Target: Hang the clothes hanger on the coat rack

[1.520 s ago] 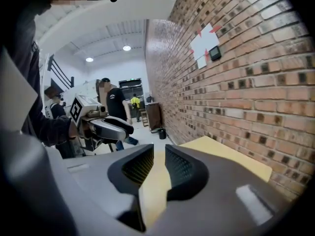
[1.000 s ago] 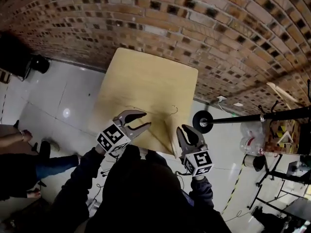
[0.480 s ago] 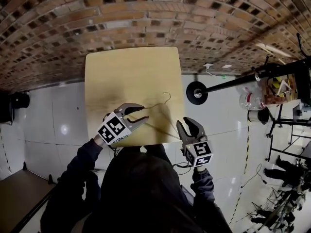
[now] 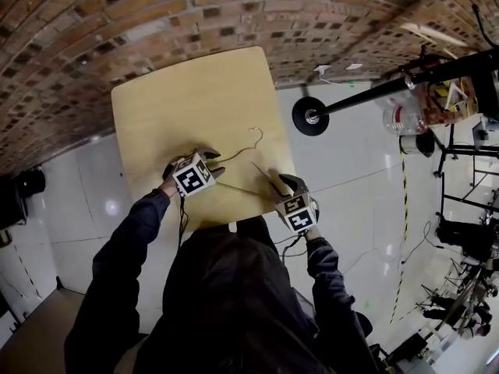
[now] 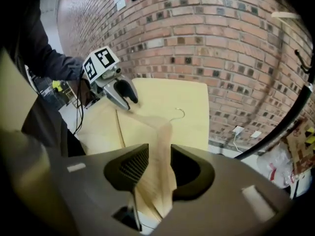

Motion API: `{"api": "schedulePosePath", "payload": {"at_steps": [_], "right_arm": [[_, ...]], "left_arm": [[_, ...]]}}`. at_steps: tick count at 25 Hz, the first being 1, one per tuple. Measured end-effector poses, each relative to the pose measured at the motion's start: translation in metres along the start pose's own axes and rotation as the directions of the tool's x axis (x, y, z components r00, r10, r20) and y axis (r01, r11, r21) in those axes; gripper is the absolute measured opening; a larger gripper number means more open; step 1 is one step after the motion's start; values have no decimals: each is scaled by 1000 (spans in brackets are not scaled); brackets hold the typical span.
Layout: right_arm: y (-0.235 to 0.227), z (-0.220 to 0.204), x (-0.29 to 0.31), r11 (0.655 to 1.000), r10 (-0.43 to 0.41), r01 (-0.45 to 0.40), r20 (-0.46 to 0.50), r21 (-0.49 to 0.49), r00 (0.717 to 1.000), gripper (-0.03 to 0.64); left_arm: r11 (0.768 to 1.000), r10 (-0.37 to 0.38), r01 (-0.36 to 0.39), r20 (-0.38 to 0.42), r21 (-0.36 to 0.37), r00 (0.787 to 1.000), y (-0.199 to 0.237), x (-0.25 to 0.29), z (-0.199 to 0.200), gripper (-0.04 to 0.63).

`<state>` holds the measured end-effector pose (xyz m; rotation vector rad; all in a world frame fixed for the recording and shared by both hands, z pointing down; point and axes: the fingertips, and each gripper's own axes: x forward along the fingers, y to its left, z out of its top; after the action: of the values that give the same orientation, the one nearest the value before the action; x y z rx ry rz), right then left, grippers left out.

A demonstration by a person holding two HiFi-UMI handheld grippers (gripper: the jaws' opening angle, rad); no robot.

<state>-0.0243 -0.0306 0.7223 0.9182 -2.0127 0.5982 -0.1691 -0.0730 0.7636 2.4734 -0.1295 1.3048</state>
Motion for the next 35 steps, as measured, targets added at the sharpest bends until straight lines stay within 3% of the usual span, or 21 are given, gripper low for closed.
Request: {"api": "schedulePosePath", "payload": {"at_steps": [3,6,13,16,20,28,35], "right_arm": [[2,-16,19,998,3,-8,-93,-59,996,149],[2,-29,33,999,19,-26,-149,-47,989,160],[-3,-48,46,999,22,-31,-223,-40,975,158],[-2,-53,51,997,4,-22,-246,-71,969,155],[7,-56,55,992,-3,-34,-284,-125,959,98],[4,-55,54,998,-25,9,-281,-59,959,87],[-2,-35,28,993,-85,62,-236,-102,968,87]], "left_arm": [[999,-35,36,-54,20,998,0,16,-9,175],[998,-40,44,-98,47,994,2,28,-16,174],[997,-60,68,-147,48,987,1,41,-30,167],[997,-53,61,-154,47,987,2,44,-32,128],[997,-22,36,-178,73,984,6,46,-34,95],[987,35,1,-223,160,974,7,53,-36,87],[983,75,-48,-149,177,986,5,34,-18,86]]}}
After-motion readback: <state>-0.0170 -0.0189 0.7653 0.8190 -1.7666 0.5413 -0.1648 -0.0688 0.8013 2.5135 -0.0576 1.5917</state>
